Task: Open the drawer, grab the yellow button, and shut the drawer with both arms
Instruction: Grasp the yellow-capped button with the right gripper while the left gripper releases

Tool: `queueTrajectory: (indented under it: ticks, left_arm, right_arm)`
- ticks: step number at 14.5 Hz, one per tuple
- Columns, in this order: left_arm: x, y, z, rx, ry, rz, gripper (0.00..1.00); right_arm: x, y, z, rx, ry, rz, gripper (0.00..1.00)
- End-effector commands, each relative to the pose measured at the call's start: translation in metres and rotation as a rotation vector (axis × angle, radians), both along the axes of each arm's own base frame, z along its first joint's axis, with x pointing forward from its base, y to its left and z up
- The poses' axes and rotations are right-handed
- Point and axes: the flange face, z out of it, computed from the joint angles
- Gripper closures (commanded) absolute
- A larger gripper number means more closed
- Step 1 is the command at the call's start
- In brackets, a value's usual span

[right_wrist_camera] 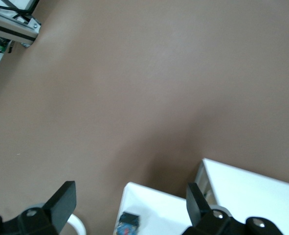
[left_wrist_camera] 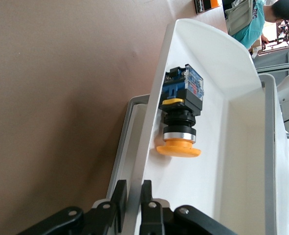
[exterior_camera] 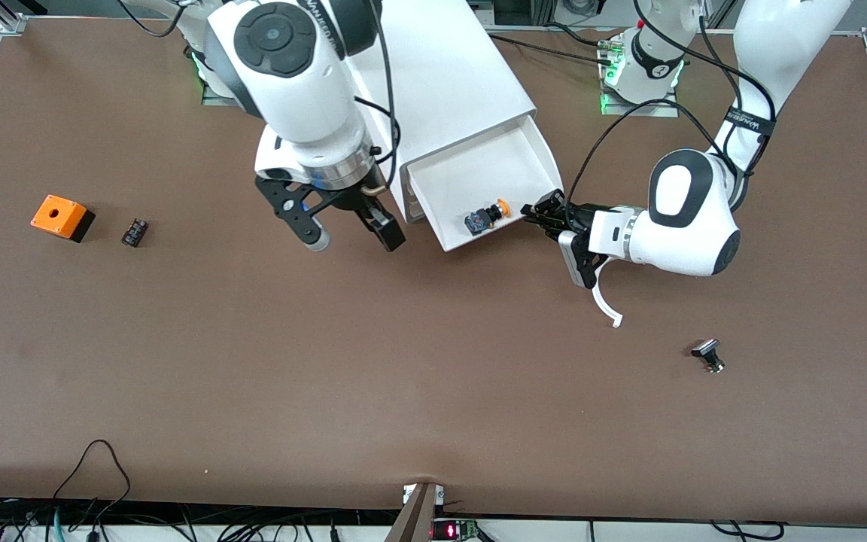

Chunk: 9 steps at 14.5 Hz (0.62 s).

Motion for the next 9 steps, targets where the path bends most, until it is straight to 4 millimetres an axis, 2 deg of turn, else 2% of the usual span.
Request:
queueTrajectory:
  ticks: [1, 3, 4, 5, 7, 9]
  left_arm:
    - [0.013, 0.016, -0.007, 0.053, -0.027, 0.016, 0.0]
    - [0.012, 0.024, 0.019, 0.084, -0.022, -0.032, 0.0]
    - [0.012, 0.039, 0.036, 0.129, -0.013, -0.035, 0.0]
    - [0.016, 0.051, 0.056, 0.148, 0.014, -0.007, 0.0]
    - [0.027, 0.055, 0.102, 0.175, 0.087, -0.006, 0.0]
    - [0.03, 0.058, 0.127, 0.298, 0.127, -0.001, 0.0]
  right_arm:
    - [-0.01, 0.03, 0.005, 0.06, -0.026, -0.095, 0.0]
    - [-0.015, 0.049, -0.003, 0.09, -0.036, -0.144, 0.0]
    - [-0.02, 0.058, 0.0, 0.115, -0.048, -0.168, 0.0]
    - [-0.024, 0.067, -0.009, 0.119, -0.04, -0.188, 0.0]
    - [-0.031, 0.083, -0.018, 0.137, -0.037, -0.21, 0.0]
    - [-0.038, 0.101, -0.032, 0.154, -0.036, -0.229, 0.0]
